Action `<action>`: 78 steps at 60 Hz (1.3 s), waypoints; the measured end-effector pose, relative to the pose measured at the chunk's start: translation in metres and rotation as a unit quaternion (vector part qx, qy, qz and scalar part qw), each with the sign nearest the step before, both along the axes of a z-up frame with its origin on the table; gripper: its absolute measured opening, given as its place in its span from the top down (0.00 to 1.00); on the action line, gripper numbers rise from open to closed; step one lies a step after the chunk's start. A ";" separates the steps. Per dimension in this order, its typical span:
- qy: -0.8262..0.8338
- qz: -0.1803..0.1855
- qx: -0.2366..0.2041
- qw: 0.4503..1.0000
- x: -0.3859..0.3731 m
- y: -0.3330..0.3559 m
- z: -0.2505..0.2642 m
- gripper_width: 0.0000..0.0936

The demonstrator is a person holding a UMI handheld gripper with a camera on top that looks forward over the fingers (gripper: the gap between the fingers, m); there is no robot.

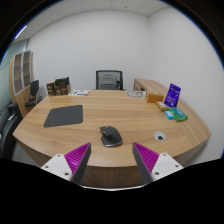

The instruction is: Arrange mouse

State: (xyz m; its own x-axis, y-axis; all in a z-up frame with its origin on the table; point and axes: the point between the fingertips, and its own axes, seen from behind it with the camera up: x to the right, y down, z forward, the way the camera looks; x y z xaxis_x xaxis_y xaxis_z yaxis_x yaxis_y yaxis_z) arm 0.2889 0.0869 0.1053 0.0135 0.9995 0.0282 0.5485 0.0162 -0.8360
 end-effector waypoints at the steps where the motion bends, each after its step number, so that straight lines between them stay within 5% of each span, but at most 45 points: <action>1: 0.000 0.000 0.000 1.000 -0.004 0.001 -0.003 0.09; 19: -0.016 0.002 0.034 0.999 -0.077 0.011 -0.066 0.09; 63: -0.046 -0.021 -0.010 0.999 -0.185 0.026 -0.114 0.09; 69: -0.054 -0.020 -0.026 0.998 -0.189 0.021 -0.119 0.22; 72: -0.057 -0.017 -0.035 0.998 -0.189 0.016 -0.121 0.45; 78: -0.058 -0.027 -0.026 0.998 -0.190 0.019 -0.121 0.49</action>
State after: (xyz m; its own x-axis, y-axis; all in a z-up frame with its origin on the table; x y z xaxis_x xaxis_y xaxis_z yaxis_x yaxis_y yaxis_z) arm 0.0987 0.1056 -0.0158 0.0666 0.9976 -0.0199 0.6411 -0.0581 -0.7653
